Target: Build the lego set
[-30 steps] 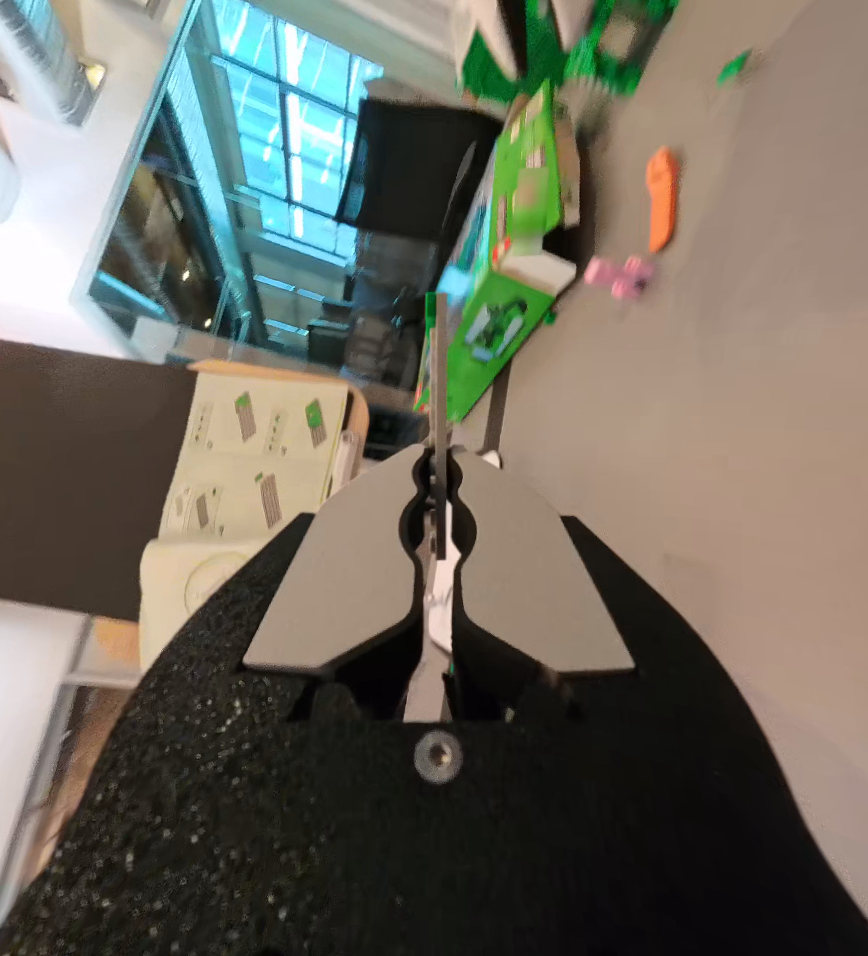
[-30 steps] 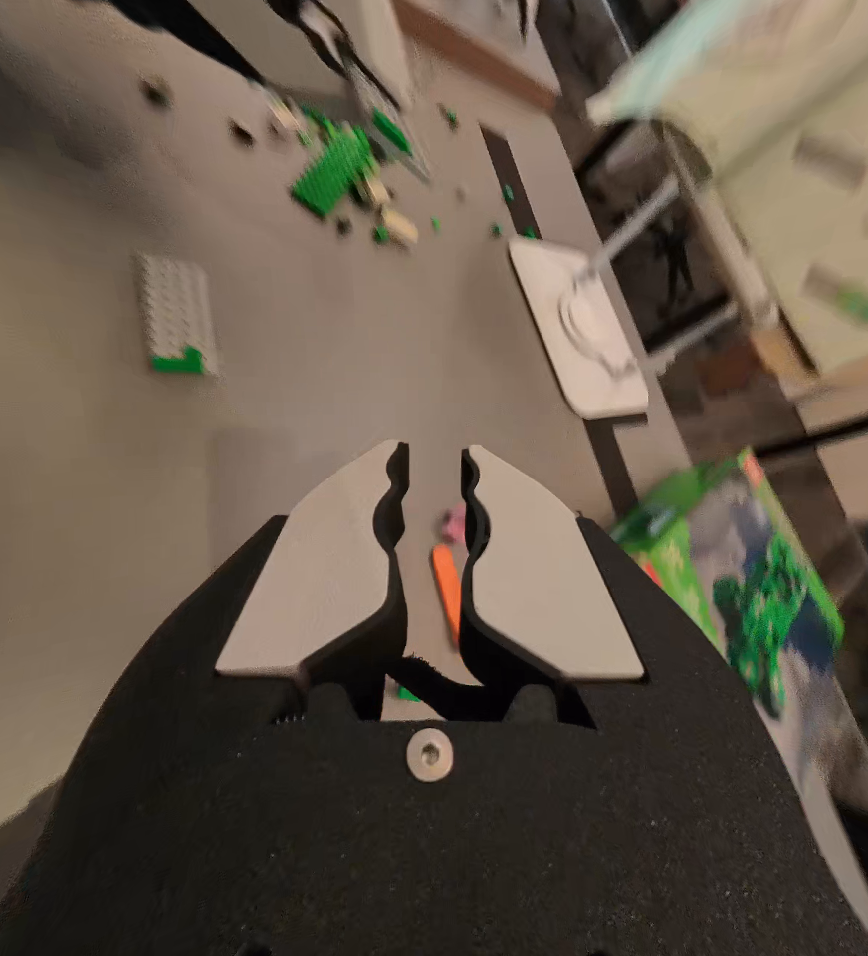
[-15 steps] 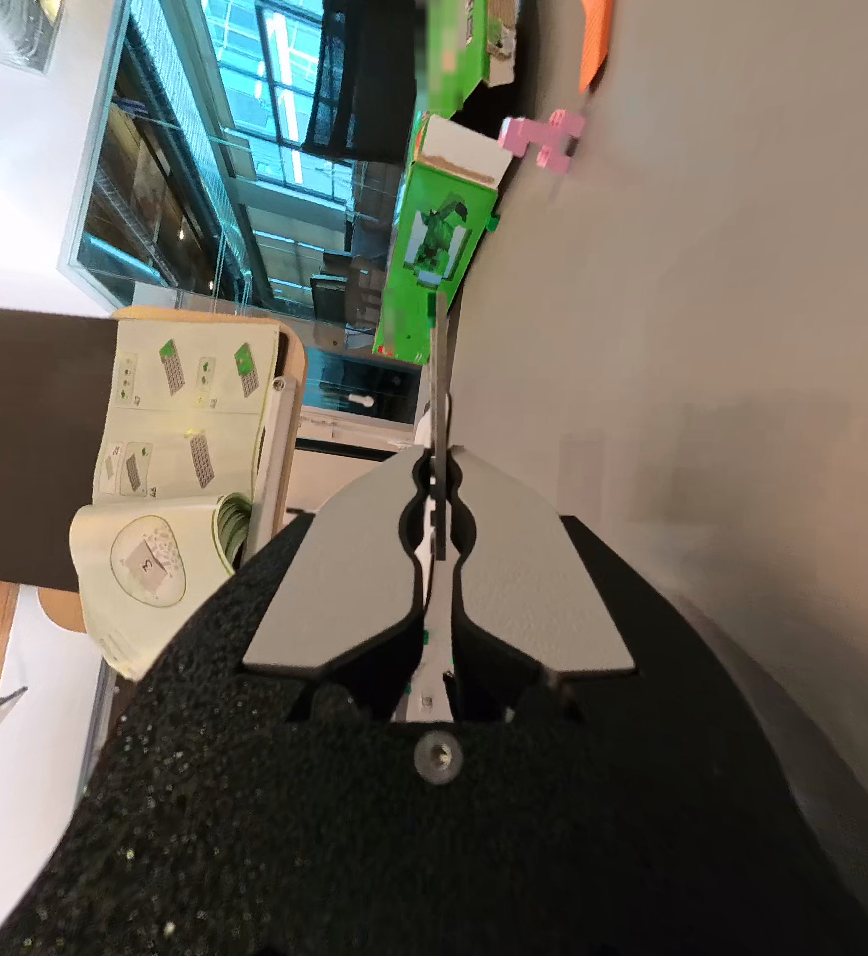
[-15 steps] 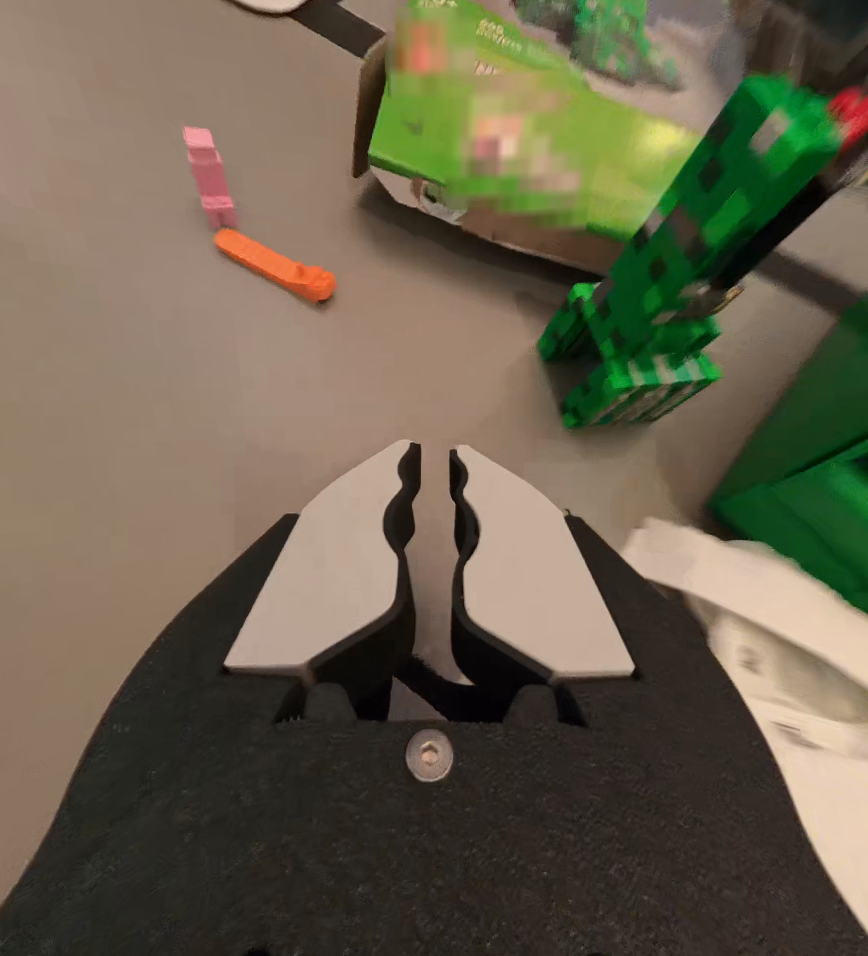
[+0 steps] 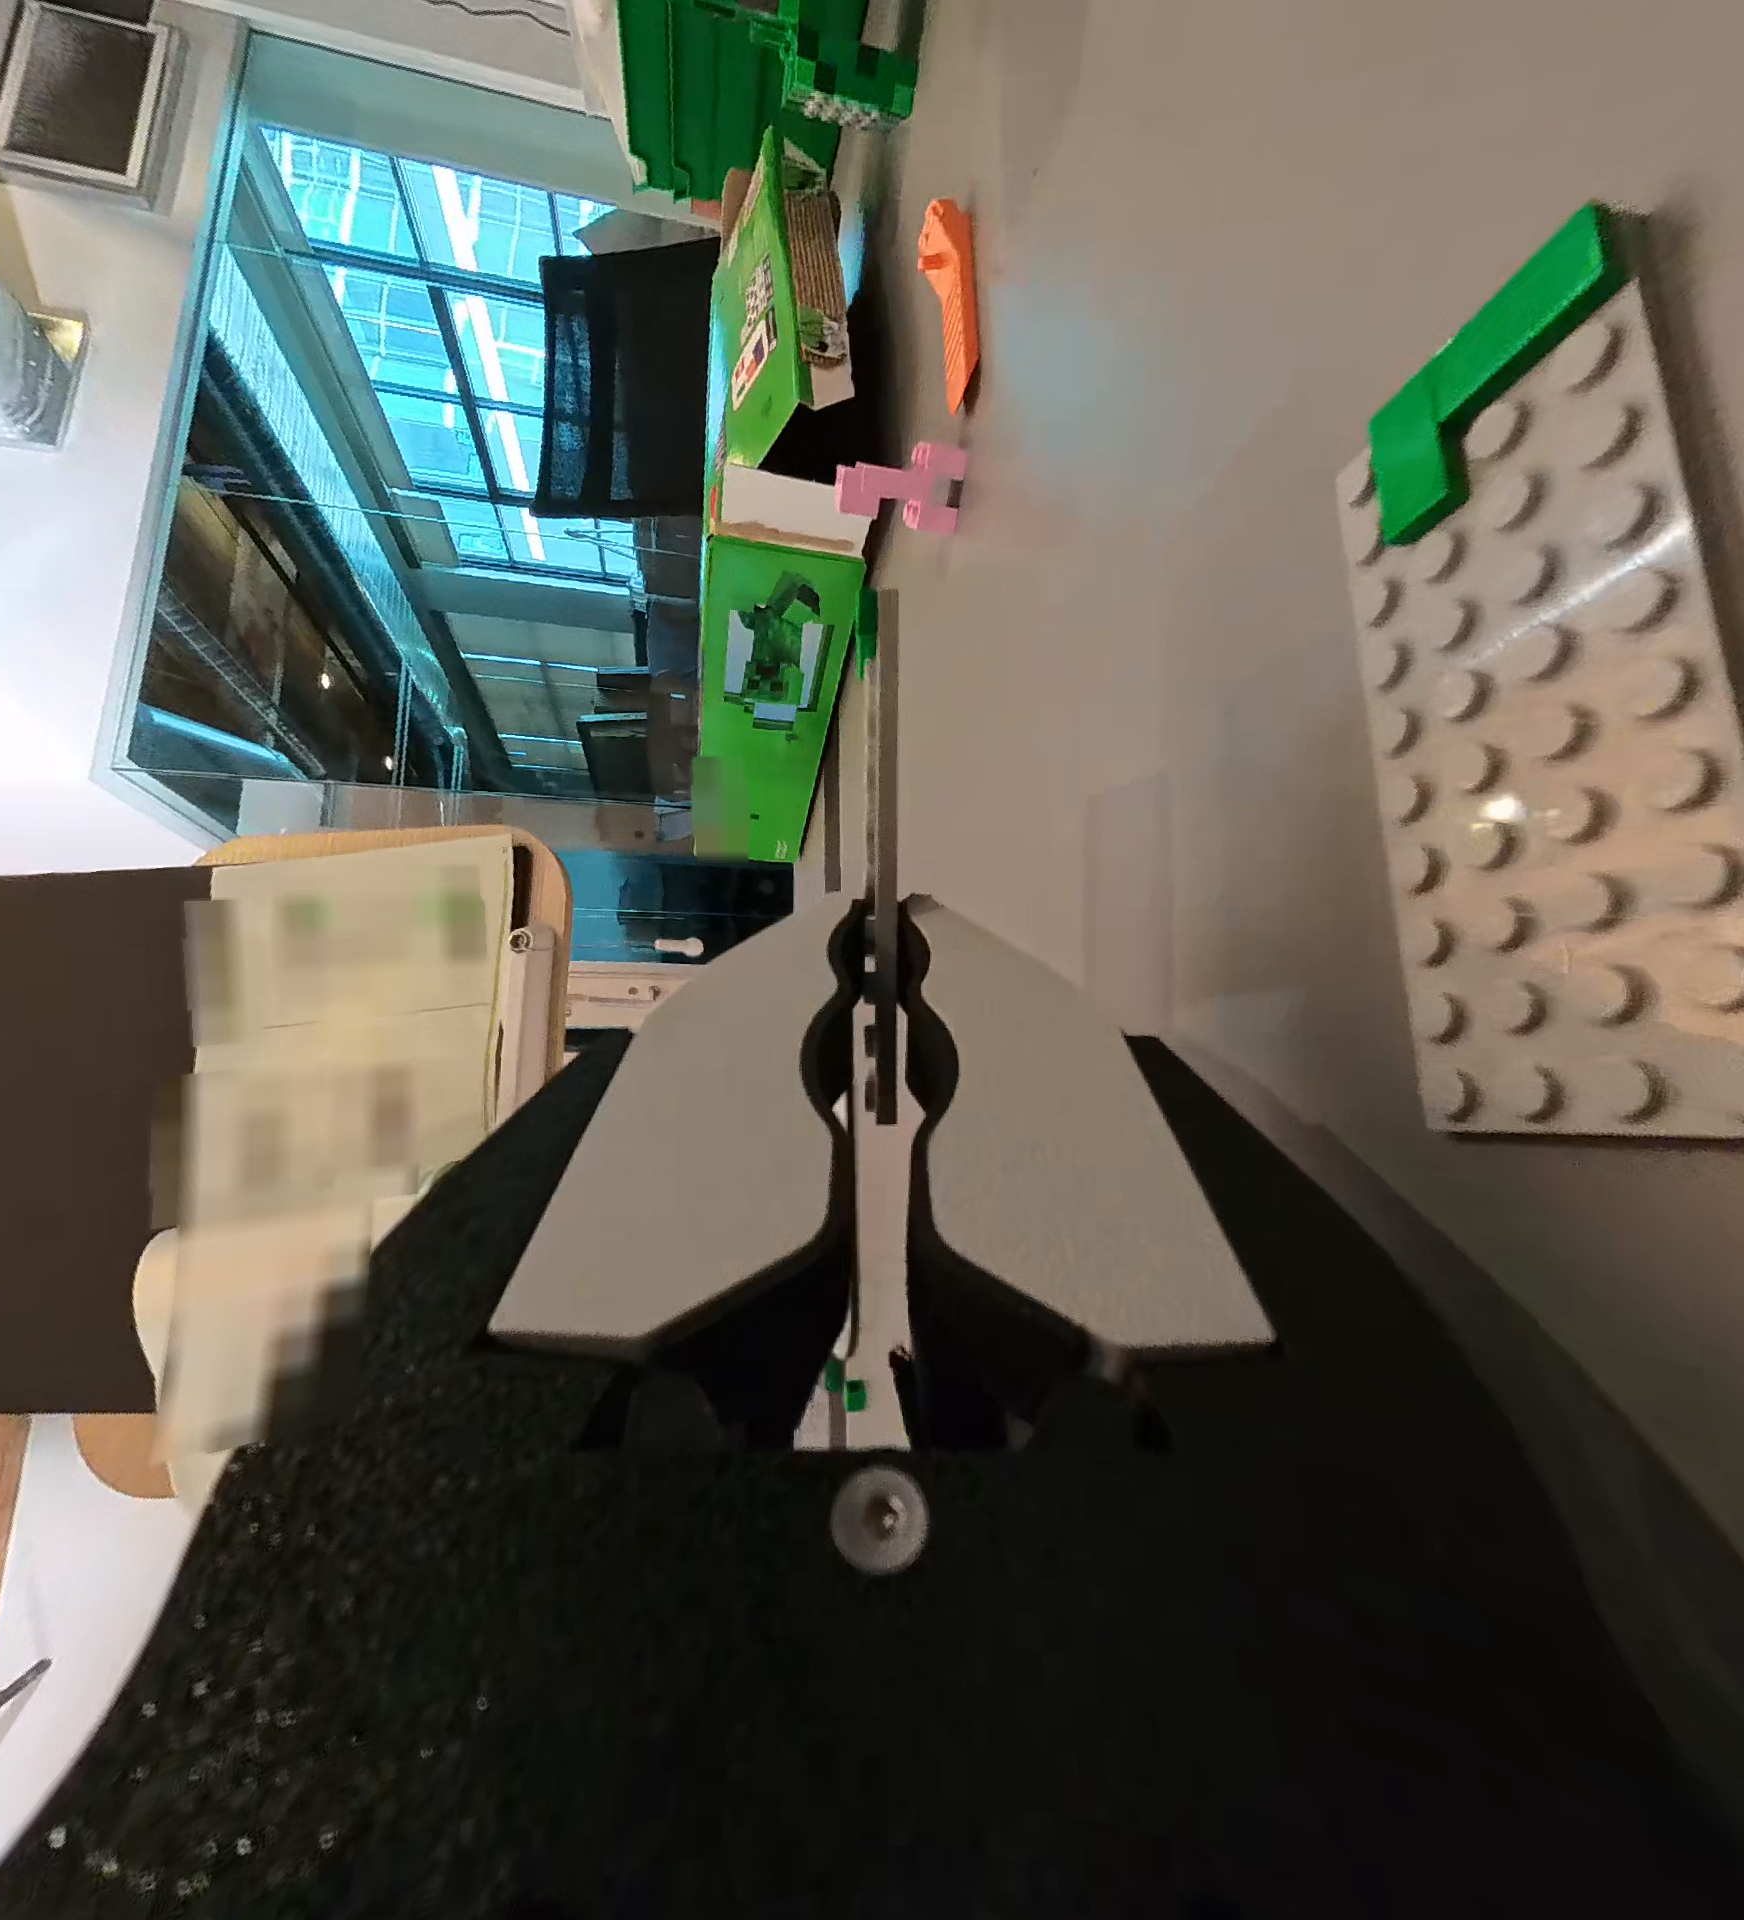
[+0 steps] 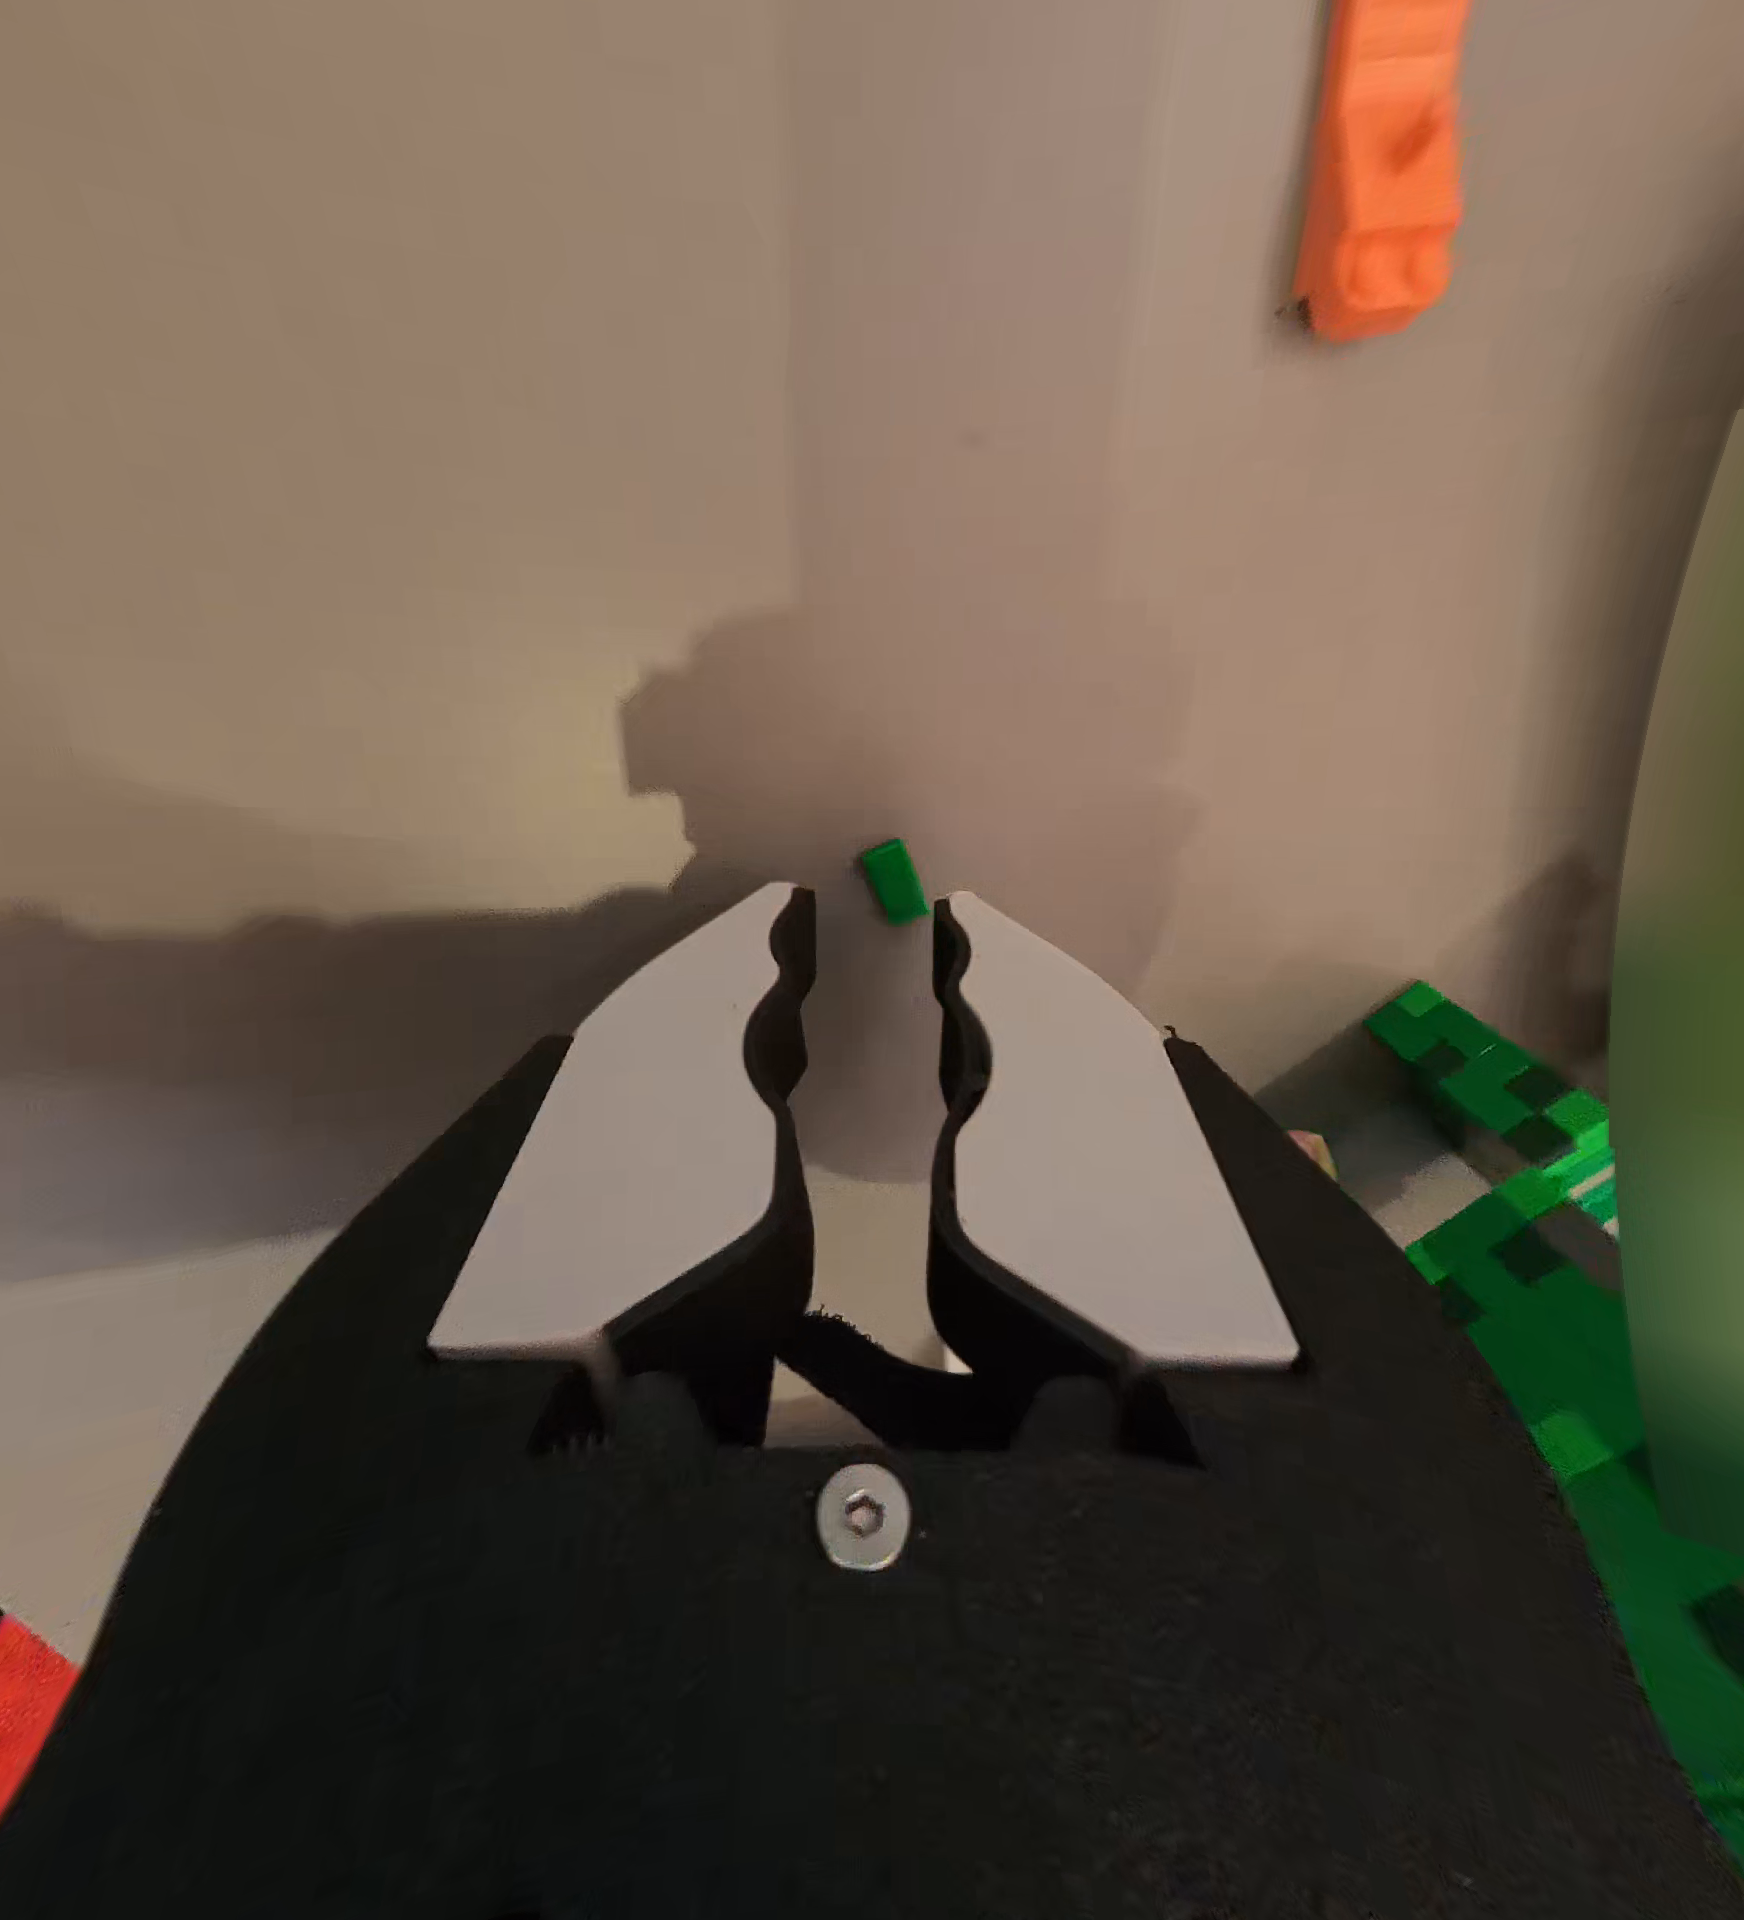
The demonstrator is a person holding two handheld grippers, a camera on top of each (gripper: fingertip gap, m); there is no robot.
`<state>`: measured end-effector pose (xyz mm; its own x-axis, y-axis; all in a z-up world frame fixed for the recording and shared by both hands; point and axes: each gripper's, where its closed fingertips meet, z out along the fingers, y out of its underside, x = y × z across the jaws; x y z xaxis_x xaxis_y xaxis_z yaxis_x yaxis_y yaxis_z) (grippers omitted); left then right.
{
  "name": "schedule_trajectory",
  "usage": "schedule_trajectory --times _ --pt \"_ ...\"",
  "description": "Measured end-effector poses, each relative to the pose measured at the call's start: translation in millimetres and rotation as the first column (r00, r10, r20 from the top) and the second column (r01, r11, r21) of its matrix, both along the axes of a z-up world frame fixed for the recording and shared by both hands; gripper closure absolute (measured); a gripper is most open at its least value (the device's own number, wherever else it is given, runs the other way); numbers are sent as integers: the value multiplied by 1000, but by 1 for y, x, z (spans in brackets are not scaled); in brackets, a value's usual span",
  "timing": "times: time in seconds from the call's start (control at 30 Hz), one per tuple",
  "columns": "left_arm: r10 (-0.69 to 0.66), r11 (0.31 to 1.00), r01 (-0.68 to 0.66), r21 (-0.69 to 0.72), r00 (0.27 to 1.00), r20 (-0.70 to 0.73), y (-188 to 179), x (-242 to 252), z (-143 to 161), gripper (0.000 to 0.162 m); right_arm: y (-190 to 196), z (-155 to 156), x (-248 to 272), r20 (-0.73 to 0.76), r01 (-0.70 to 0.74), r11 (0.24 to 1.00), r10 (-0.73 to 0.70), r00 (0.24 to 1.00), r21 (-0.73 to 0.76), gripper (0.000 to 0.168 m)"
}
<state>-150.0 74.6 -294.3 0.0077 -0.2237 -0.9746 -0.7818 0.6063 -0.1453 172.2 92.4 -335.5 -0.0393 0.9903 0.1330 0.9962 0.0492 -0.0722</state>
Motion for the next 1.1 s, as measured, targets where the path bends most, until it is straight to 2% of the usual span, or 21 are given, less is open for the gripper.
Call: schedule_trajectory --times 0.2,0.3,0.37,0.5,0.57,0.63,0.8,1.1 --pt "-4 1000 5 18 1000 -31 -1 3 -2 158 3 -11 4 102 -92 994 98 990 -66 154" --pt "-1 1000 2 23 1000 -27 -1 4 -2 158 6 -12 3 114 -104 993 111 987 -63 161" --pt "18 999 -17 38 1000 -18 1 3 1 158 8 -10 0 111 -55 997 60 992 -49 161" --pt "51 997 -51 55 999 -4 3 5 5 158 10 23 -72 -92 84 996 -80 993 35 161" --pt "62 995 -60 76 998 -19 3 8 5 158 -2 45 -128 -211 89 996 -82 974 23 161" --pt "58 994 -55 89 998 -23 -1 11 6 158 -17 61 -179 -270 70 998 -67 961 1 161" --pt "34 992 -33 119 999 -5 -9 14 13 158 -35 70 -246 -245 20 999 -30 969 -43 161" --pt "8 991 -10 137 1000 16 -13 16 18 159 -39 63 -271 -164 47 988 -71 984 -150 161"
